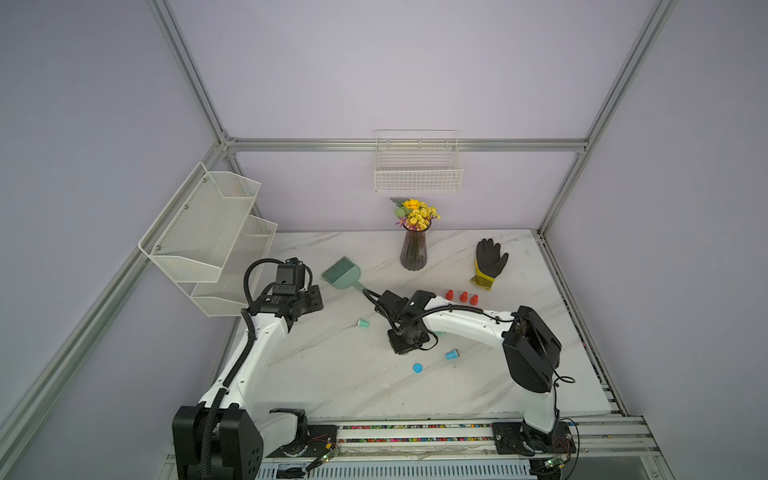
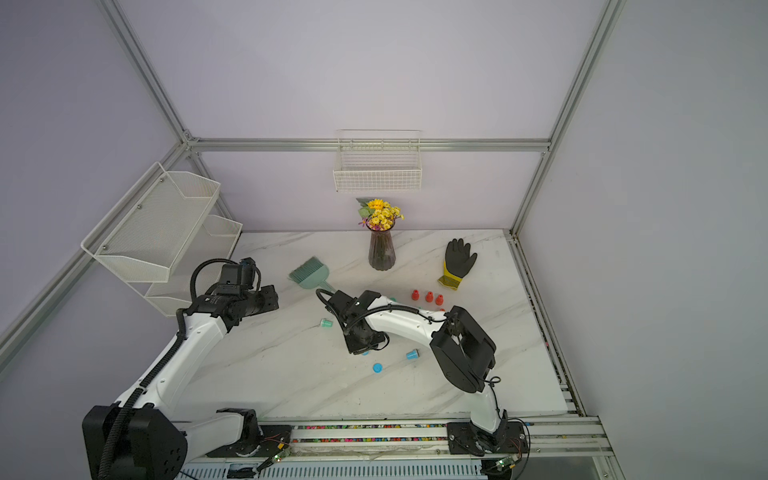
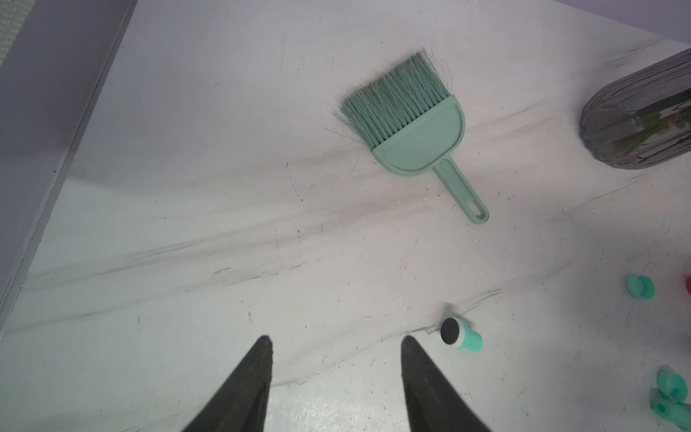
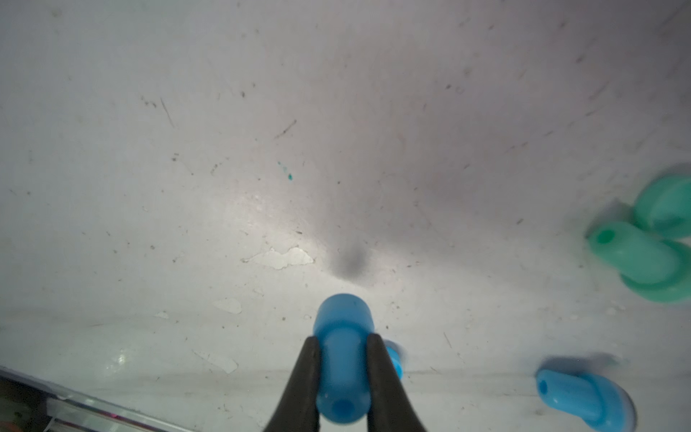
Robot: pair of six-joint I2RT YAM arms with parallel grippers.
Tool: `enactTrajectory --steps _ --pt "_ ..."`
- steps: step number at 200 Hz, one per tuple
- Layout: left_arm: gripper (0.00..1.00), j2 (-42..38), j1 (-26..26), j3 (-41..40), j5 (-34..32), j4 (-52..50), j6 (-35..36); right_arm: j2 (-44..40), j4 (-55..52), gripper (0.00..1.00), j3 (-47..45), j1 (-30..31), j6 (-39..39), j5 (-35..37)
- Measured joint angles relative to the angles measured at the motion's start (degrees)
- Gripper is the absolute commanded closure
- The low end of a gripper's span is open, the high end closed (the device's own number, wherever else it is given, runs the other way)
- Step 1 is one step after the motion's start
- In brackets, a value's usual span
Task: Close the stamp cap
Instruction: Close the cover of the stamp, then place the stamp at the center of the board.
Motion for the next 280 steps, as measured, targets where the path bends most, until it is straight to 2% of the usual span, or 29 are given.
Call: enactTrajectory --steps 33,58,95,117,165,201,242,280 --pt "0.45 0.00 0.00 0.00 0.00 0.00 0.00 -6.08 -1.62 1.00 1.07 -6.45 -2.03 1.11" --pt "0.45 0.00 0.00 0.00 0.00 0.00 0.00 -8.98 -2.40 1.00 0.48 -13.77 -4.55 1.75" --pt "0.44 0.00 0.00 0.00 0.00 0.00 0.00 -10.69 -2.21 1.00 -5.31 -25.09 -8.81 2.49" --pt "0.45 0.00 0.00 0.00 0.00 0.00 0.00 -10.60 -1.60 1.00 -9.81 -29.31 -10.49 2.54" --pt "0.44 0.00 0.00 0.00 0.00 0.00 0.00 -7.74 3.61 0.92 -16.24 -30.47 -11.82 2.49" --pt "0.45 0.00 0.00 0.00 0.00 0.00 0.00 -6.49 5.99 0.77 -17.70 -30.53 -11.74 2.67" --pt "0.45 0.00 0.00 0.00 0.00 -0.02 0.00 -7.30 5.84 0.76 -16.79 -30.53 -11.52 3.85" --pt "0.44 0.00 0.00 0.00 0.00 -0.02 0.00 -12.96 3.89 0.74 -14.58 -30.53 -11.52 4.48"
